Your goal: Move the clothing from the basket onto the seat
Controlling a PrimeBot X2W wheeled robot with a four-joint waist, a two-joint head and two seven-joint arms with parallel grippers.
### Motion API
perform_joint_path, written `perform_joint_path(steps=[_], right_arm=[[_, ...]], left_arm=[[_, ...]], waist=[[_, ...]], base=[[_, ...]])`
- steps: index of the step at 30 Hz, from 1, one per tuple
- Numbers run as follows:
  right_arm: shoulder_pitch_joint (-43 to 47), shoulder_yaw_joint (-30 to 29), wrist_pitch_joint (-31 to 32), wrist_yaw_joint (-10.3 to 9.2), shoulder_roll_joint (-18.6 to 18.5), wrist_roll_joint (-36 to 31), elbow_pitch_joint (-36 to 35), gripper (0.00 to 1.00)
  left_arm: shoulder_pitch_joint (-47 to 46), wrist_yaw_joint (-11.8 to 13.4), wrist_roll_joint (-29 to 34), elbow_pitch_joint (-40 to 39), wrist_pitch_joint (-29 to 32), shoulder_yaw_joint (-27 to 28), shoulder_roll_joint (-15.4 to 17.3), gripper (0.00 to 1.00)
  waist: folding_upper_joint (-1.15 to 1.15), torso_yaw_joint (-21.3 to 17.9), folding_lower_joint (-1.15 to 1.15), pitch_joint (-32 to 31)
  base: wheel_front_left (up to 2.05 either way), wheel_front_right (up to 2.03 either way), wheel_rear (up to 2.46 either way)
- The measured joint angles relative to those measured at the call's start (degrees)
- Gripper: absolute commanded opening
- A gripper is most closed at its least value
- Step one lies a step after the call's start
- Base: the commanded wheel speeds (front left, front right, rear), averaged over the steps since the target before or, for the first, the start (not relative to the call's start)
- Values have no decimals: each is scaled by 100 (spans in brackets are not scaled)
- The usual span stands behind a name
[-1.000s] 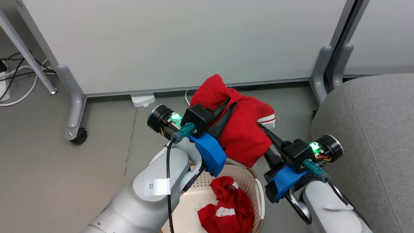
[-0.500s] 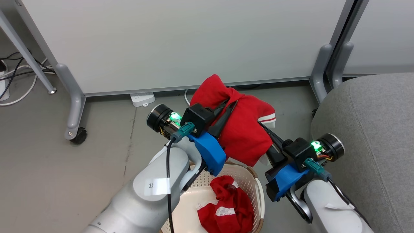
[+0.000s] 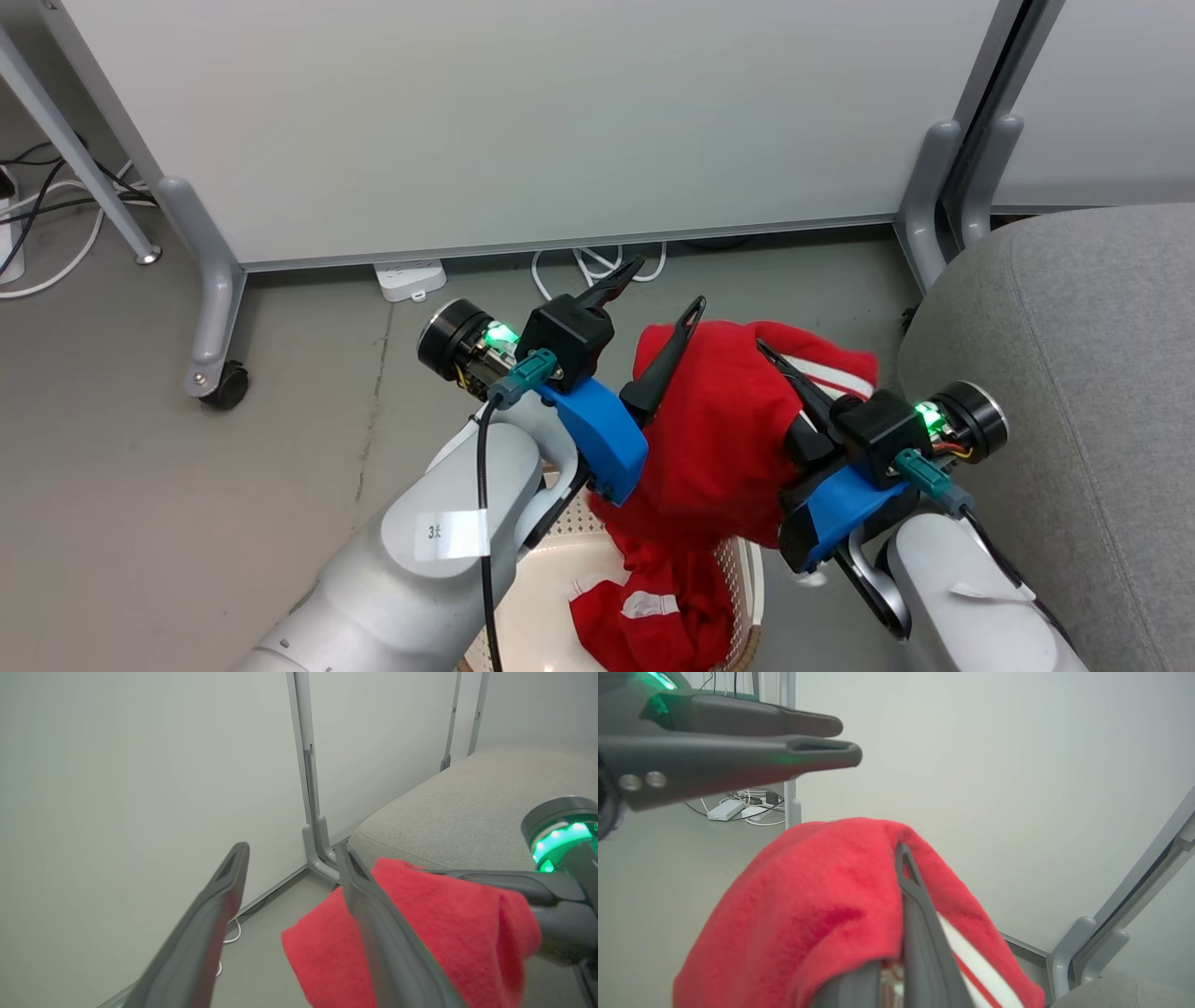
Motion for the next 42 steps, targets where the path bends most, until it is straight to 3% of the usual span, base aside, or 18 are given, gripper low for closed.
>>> perform_joint_path(steps=[15, 30, 42], right_arm=[[-40, -733, 1, 0, -111, 13, -312, 0], [-211, -1940, 1, 0, -168, -30, -974, 0], [177, -2863, 1, 0, -108, -33, -1396, 0]], left_arm=[[-5, 20, 189, -146, -5, 91, 56, 100], [-18, 7, 539, -683, -5, 63, 68, 100], [147, -66, 722, -978, -5, -163, 40, 100]], waist=[[0, -396, 0, 280], [0, -1322, 0, 837], [0, -2073, 0, 1070]], base=[[0, 0, 0], [0, 0, 0], [0, 0, 0]])
